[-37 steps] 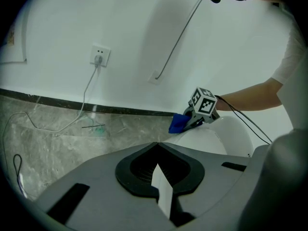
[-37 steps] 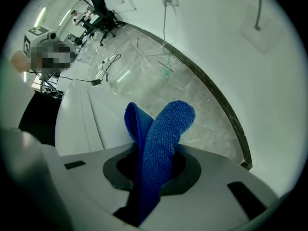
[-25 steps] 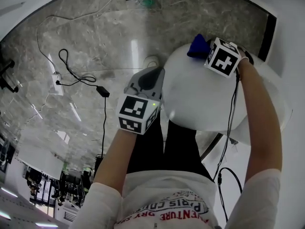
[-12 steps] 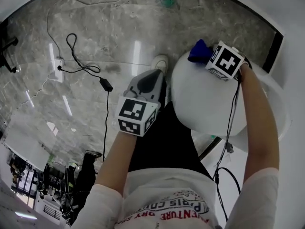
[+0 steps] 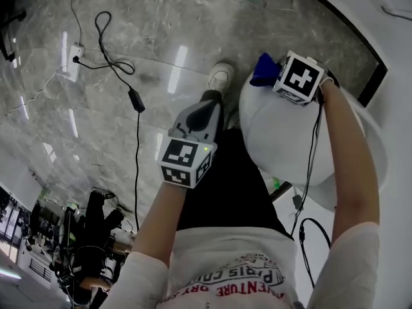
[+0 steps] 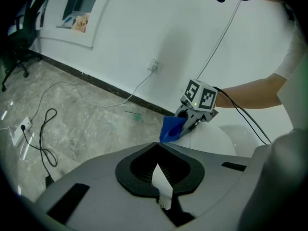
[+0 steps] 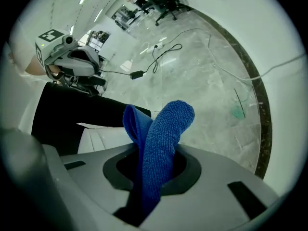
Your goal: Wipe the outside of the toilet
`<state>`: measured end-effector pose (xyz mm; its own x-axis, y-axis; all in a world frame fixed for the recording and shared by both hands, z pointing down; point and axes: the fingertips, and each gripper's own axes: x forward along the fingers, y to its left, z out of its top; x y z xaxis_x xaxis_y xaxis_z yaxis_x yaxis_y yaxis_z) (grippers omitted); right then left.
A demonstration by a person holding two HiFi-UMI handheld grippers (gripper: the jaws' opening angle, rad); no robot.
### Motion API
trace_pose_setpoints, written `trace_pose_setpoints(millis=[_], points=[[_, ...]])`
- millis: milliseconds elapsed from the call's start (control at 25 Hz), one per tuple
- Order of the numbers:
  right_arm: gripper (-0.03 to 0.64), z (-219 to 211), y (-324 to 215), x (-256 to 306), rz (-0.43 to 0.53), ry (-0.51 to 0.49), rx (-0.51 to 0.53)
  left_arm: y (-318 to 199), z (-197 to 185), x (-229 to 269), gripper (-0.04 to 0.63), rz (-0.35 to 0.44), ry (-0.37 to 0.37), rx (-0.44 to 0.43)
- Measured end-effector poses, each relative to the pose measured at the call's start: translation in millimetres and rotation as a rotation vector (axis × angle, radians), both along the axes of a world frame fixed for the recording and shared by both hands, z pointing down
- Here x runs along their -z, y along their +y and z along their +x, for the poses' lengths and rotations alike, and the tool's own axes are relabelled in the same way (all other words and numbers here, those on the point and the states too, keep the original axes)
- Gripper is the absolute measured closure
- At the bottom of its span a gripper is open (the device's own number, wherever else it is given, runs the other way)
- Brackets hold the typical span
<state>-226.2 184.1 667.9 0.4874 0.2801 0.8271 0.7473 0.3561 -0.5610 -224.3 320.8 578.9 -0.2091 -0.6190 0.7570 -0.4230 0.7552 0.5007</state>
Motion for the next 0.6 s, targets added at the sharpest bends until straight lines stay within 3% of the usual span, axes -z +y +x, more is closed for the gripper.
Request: trace_pose_setpoints(millis=[160, 280, 400, 600], points=[[0.545, 8, 34, 5, -0.003, 0.015, 0.119, 35, 1, -5, 0.588, -0.020, 0.005, 0.050], [0.546, 12, 47, 11, -0.030, 0.014, 0.126, 45, 3, -5, 0.588, -0.035, 0.006, 0.072], [0.545, 10, 49, 26, -0.070, -0.033, 0.044, 34, 4, 3, 0.588, -0.032, -0.011, 0.070], [0.545, -12, 34, 72, -0.150, -0.171, -0.192, -4, -11, 27, 0.588, -0.003, -0.050, 0.051]])
